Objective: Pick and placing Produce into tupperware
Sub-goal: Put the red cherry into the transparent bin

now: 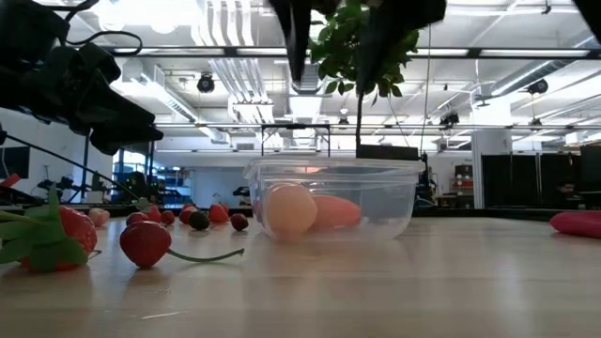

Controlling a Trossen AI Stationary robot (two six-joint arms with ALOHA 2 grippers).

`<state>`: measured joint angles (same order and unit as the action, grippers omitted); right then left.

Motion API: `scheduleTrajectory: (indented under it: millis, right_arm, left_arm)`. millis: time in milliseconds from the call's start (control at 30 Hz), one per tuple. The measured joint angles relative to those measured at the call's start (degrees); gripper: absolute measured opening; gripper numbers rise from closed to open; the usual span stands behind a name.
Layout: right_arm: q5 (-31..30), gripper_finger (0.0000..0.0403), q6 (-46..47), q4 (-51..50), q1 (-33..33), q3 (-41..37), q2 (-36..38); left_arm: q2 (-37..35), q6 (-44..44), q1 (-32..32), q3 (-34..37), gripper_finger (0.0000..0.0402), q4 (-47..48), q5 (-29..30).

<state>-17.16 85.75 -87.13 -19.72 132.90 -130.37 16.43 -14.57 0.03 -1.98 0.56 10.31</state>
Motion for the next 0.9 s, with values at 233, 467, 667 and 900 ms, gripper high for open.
scheduleTrajectory:
  millis: [233,467,667,900]
  right_arm:
    - [-1.9,0.0282,11.4,4.3,-8.1,0.8,6.2]
    - [-28.3,0.0287,13.6,14.2,-13.9,0.8,8.1]
    - [-30.7,0.0293,-2.3,34.8,-10.8,-1.7,5.6]
    - [-13.7,0.0287,-34.1,79.1,-4.9,-12.6,4.8]
  left_arm:
    - [0.0,0.0,0.0,0.0,0.0238,-0.1,0.0]
    - [0.0,0.0,0.0,0.0,0.0238,-0.1,0.0]
    - [0.0,0.0,0.0,0.0,0.0238,-0.1,0.0]
    - [0.0,0.0,0.0,0.0,0.0238,-0.1,0.0]
